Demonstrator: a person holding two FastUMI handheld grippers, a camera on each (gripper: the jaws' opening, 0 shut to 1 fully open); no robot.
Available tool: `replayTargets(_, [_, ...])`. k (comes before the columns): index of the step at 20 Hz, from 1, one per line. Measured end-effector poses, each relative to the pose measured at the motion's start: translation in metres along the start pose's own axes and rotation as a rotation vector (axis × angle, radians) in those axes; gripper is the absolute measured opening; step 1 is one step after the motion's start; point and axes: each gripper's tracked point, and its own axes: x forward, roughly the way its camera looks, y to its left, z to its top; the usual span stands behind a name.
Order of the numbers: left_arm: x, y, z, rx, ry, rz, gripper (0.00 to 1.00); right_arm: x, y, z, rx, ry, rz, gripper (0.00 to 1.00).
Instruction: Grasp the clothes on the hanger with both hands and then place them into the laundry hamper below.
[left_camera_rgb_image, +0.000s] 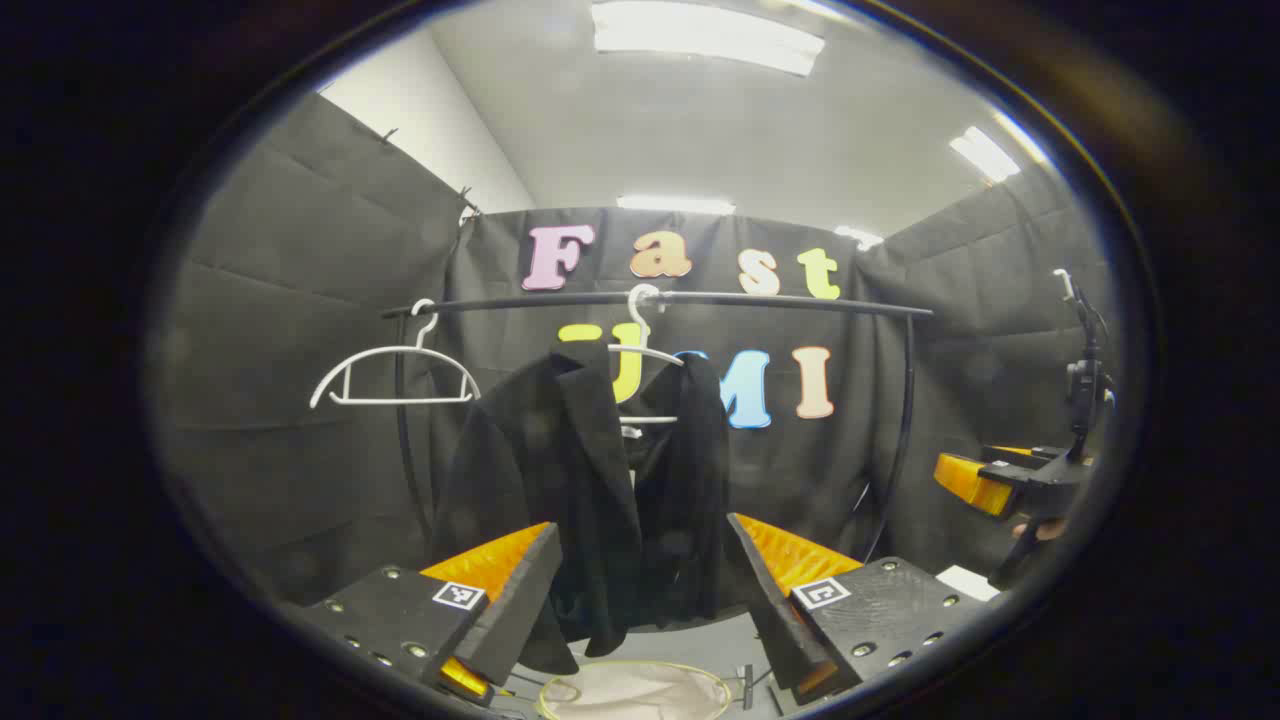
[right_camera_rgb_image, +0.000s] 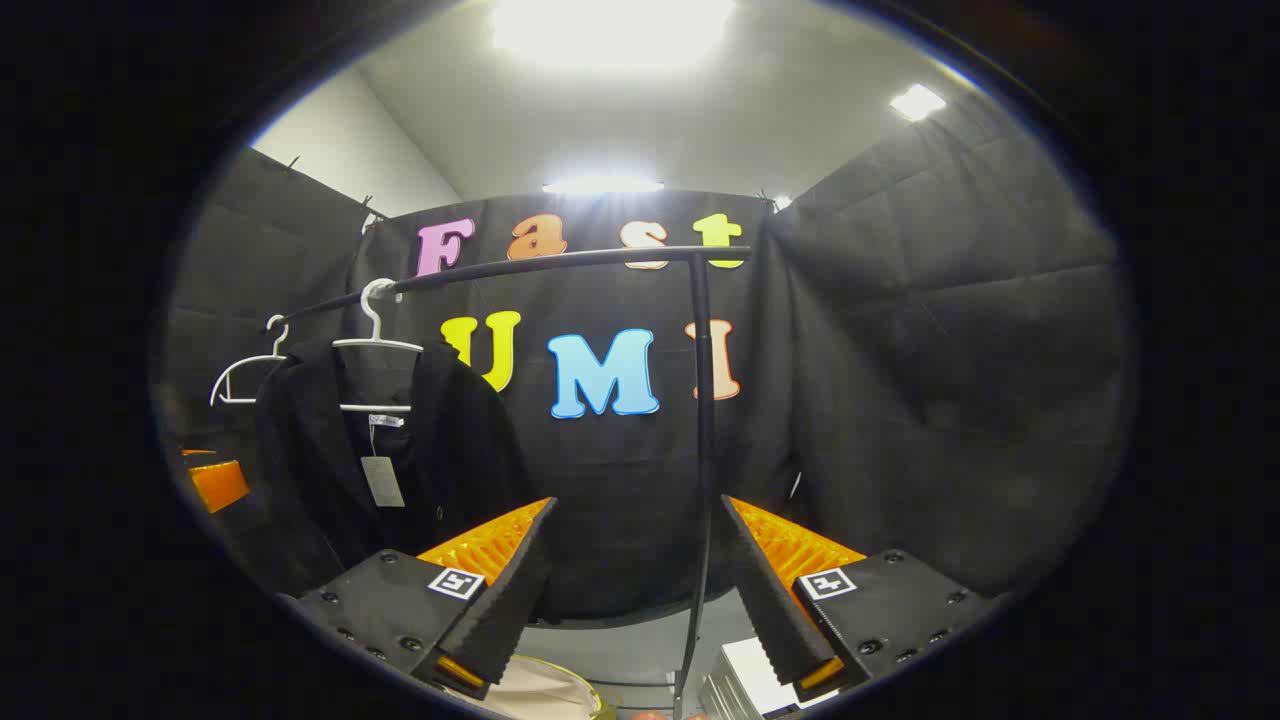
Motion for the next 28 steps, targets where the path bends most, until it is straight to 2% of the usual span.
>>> replayTargets(9, [0.0,0.026,-0.002,-0.019,0.025,0.071,0.94,0.0,0.018,0.006,-0.007,0.033,0.063,0.98])
replayTargets(13, [0.015,0.024,0.0,-0.017,0.026,0.084,0.94,0.025,0.034,0.0,-0.004,0.058,0.088,0.97])
replayTargets(24, [0.064,0.007,-0.005,-0.008,0.023,0.161,0.94,0.074,0.001,-0.019,0.018,0.077,0.096,0.97])
replayTargets(27, [0.085,0.009,-0.008,-0.006,0.029,0.204,0.94,0.084,-0.004,-0.027,0.019,0.085,0.105,0.99])
replayTargets(28, [0.092,0.012,-0.008,-0.007,0.03,0.222,0.94,0.087,-0.004,-0.032,0.022,0.091,0.113,0.96])
